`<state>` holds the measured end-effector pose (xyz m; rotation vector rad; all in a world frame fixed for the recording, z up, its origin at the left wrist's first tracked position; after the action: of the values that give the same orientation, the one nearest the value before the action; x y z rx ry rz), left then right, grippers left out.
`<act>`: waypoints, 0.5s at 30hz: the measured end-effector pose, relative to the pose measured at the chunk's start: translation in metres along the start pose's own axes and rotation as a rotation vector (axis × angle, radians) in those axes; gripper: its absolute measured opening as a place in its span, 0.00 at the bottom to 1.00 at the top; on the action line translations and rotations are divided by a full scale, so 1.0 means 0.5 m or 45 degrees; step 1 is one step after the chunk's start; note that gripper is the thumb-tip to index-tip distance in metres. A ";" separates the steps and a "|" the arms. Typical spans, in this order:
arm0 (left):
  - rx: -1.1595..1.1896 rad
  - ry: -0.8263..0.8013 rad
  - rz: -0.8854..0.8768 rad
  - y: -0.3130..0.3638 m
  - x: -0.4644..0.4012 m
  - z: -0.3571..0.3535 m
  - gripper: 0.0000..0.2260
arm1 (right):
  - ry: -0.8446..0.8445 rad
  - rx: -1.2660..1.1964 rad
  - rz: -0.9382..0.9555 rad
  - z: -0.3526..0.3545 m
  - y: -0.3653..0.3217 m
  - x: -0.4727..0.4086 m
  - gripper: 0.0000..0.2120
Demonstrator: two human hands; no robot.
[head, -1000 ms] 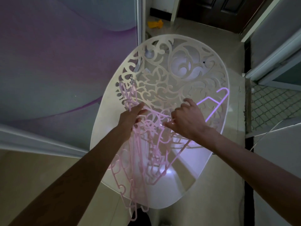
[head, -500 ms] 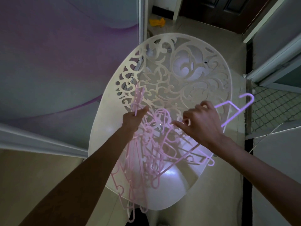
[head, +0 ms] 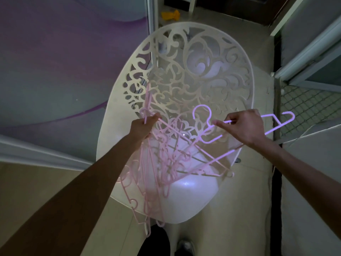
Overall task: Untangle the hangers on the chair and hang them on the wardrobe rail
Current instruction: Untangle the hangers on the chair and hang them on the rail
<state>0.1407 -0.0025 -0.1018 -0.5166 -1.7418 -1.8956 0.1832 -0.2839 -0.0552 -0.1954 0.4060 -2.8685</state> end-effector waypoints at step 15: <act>-0.464 0.286 -0.448 0.004 0.054 0.066 0.14 | 0.235 0.049 -0.239 -0.018 0.002 0.083 0.27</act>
<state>0.1186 0.0271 -0.0807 -0.1148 -1.4170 -2.4334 0.1421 -0.2931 -0.0601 0.0410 0.3841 -3.0889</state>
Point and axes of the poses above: each hand's wrist, its own x-axis away from the middle knuckle, its own z-axis out of the back of the hand, y = z × x, the point moved 1 cm from there along -x, towards the middle knuckle, and after that the axes turned 7 degrees about -y, right-handed, at the moved point
